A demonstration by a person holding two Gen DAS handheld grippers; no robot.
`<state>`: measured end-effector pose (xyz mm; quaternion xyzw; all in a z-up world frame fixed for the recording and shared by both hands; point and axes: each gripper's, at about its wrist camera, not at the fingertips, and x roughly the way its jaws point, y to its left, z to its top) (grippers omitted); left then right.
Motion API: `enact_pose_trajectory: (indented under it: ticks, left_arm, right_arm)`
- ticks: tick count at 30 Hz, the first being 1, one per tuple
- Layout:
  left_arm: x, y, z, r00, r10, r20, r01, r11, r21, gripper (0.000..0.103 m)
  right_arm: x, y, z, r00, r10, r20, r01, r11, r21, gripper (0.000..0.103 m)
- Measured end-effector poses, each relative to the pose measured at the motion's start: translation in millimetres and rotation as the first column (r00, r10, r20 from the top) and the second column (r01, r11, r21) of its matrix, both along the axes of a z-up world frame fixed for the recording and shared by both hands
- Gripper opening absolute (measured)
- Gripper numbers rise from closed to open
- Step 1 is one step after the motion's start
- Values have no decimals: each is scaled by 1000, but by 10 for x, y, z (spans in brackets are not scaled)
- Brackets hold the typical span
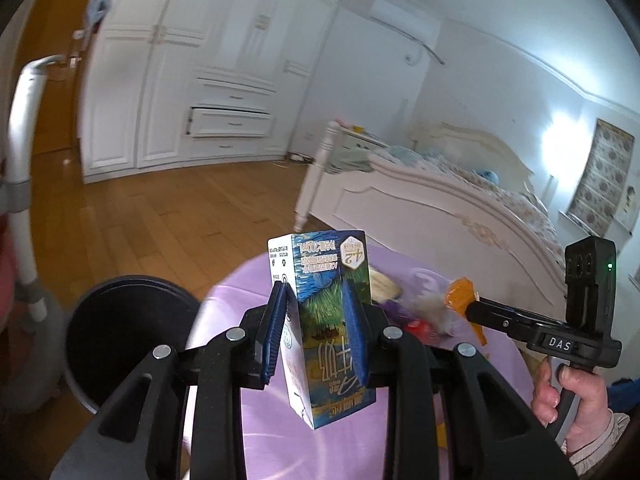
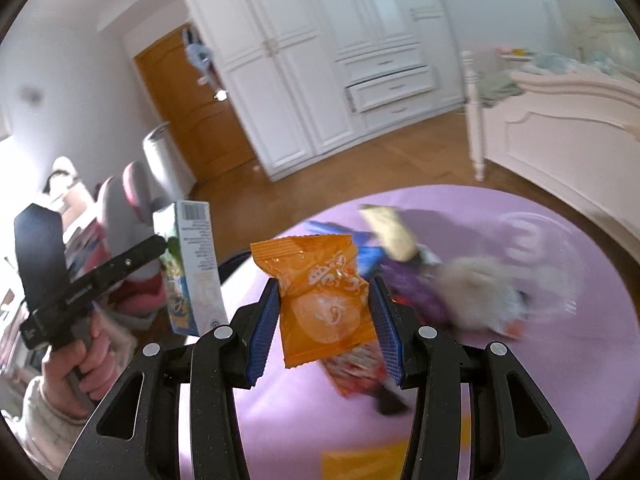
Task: Collect trash
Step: 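Carry the carton and orange bag over the bin and release both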
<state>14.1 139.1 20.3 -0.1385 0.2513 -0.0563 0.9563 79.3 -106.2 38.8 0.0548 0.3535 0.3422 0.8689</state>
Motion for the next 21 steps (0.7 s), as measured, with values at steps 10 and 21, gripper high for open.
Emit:
enact_pose_trajectory:
  ticks: [10,21]
  left_arm:
    - [-204,791,-117,986,164,-13,-164,986,-7,29]
    - [-265,1369,-347,969,242,-43,-243,970,-25,29]
  right_arm:
    - [259,1210,12,984,168,-52,-169,986,-3,46]
    - [534,2306,-230,957,256,-138,-265,963,-51,46]
